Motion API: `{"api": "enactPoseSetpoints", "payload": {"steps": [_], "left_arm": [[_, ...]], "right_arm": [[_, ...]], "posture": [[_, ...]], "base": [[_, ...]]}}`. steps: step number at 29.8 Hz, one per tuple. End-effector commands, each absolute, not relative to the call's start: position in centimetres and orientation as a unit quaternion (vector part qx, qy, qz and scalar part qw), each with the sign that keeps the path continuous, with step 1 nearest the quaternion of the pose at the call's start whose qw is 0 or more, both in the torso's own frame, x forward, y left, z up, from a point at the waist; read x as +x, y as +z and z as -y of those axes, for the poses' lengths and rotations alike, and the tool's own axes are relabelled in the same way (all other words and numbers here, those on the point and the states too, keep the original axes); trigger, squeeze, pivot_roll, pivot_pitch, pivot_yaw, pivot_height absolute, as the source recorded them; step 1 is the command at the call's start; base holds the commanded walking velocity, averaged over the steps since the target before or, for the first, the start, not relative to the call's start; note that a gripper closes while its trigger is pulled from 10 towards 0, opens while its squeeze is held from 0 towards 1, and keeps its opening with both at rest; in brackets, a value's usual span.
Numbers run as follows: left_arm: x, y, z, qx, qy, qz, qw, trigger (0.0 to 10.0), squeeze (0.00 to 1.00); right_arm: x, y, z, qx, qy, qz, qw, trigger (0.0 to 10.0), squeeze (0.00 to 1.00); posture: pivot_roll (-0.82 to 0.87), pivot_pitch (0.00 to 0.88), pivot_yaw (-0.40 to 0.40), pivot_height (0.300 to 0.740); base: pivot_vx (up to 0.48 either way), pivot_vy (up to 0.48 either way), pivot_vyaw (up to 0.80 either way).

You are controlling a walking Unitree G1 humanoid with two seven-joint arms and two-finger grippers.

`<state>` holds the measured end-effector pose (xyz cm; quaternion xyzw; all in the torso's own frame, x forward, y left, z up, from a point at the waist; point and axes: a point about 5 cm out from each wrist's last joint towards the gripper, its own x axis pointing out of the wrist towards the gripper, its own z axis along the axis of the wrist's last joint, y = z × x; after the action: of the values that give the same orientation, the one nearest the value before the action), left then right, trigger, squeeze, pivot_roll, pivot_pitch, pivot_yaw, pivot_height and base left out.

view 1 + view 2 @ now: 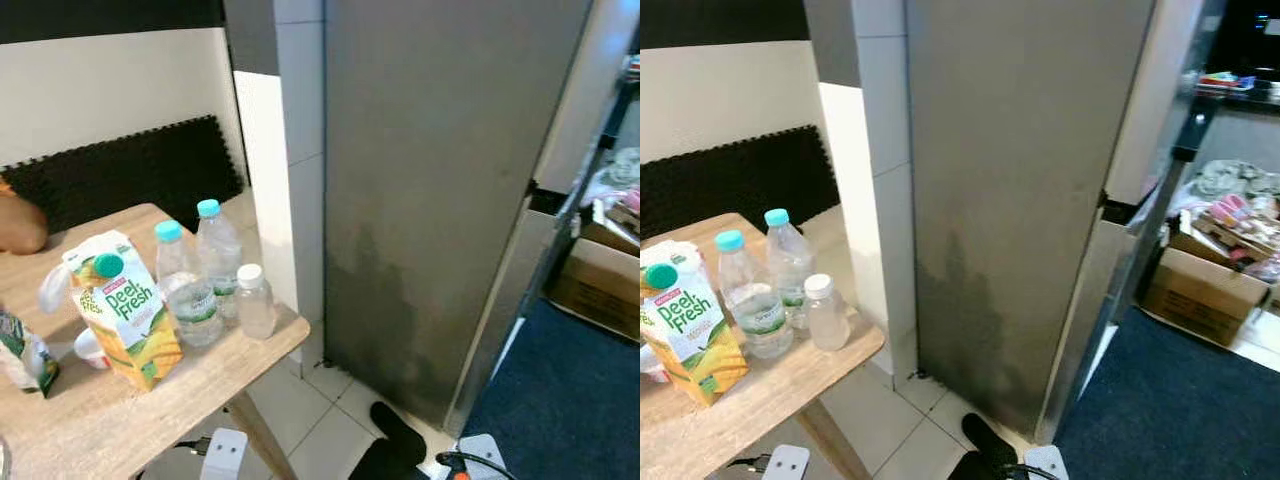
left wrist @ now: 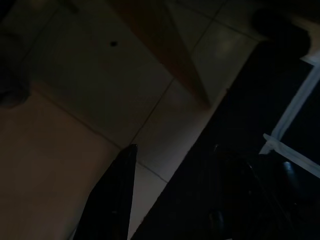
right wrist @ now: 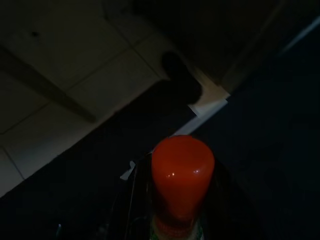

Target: Restocking fridge

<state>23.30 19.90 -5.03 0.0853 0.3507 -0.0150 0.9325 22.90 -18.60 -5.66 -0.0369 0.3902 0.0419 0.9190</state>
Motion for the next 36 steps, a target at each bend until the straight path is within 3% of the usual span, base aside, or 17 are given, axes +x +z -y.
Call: {"api": "enactPoseSetpoints", "payload": {"steps": [1, 36], "left_arm": [[23.2, -5.1, -19.9, 0.082, -0.017, -0.353, 0.932, 10.0, 0.0], [25.1, -3.9, -19.0, 0.079, -0.03, -0.327, 0.941, 10.0, 0.0]], "right_arm": [[22.6, -5.8, 19.1, -0.041, 0.038, -0.391, 0.919, 10.0, 0.0], [22.0, -6.0, 19.9, -0.043, 0.019, -0.398, 0.916, 10.0, 0.0]], "posture": [[-0.07, 0.071, 0.01, 0.74], [-0.09, 0.071, 0.043, 0.74]], "base": [[0.0, -0.386, 0.0], [0.0, -0.41, 0.0]]}}
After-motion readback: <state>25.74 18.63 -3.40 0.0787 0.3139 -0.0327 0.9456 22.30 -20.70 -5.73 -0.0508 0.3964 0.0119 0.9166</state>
